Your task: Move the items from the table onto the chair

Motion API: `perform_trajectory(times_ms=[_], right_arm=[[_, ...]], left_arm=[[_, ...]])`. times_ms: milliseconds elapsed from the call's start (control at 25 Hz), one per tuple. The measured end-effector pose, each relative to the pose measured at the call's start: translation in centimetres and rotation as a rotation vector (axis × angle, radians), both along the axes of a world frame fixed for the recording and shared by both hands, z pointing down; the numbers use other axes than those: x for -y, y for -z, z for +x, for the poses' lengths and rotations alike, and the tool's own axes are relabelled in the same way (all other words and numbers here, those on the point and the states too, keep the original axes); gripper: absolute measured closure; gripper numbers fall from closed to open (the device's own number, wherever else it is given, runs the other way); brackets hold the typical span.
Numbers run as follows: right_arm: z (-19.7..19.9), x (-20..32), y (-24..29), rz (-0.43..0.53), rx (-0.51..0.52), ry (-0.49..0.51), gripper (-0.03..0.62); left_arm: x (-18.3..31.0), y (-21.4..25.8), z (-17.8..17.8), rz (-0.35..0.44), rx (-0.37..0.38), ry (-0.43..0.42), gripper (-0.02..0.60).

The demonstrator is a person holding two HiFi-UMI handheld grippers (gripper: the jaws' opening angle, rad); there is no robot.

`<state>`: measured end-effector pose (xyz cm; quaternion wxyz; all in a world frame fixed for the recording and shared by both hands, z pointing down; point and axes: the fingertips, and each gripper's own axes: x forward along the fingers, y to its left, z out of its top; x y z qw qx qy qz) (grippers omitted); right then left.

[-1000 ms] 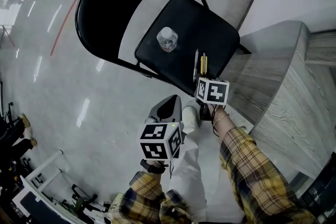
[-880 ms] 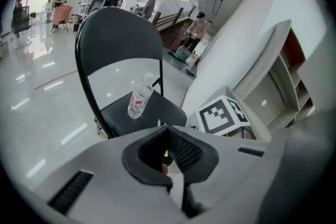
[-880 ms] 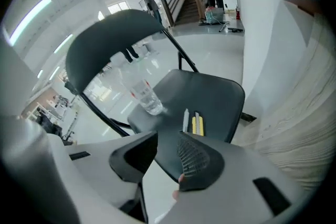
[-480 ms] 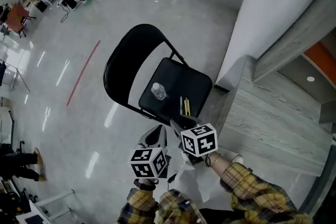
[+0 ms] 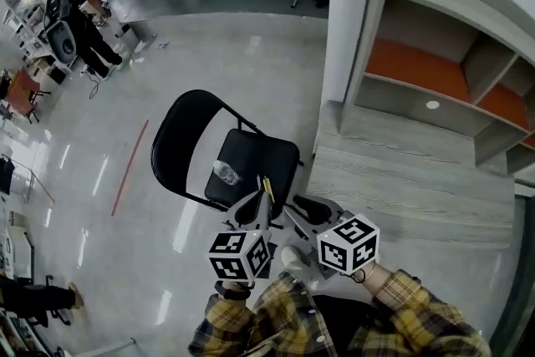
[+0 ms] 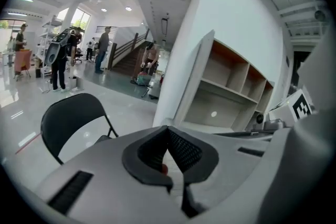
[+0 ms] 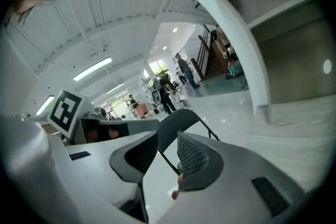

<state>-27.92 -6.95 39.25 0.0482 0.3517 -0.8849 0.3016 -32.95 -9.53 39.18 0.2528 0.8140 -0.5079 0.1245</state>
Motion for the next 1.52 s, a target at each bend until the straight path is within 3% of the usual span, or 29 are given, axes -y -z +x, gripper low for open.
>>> perform_trajectory(times_ms=[200,520,840,1080,1520], right_arm=[[12.2,-1.4,2.9,0.116,-0.013,-0.124,0.485],[34.8,-5.8,7.0,0.223,-0.072,-0.357,0.54],[50.0,-10.9,8.0,0.242,-0.089,-0.527,0.576],[54.5,-12.8,7.8,0.248,-0.111,-0.611,0.577],[55.6,-13.6,6.7,0.195,-0.141,-0.646,0.577]], left_arm=[[-0.6,2.1,11.3,0.039,-0.01,-0.12,0.578],[-4.6,4.6,33.0,0.083,-0.086,-0.324,0.578],[-10.9,5.3,49.2,0.083,-0.097,-0.515,0.578],[-12.6,5.2,53.7,0.074,-0.087,-0.599,0.578],[-13.0,5.8,54.5,0.089,-0.069,-0.628,0.578]])
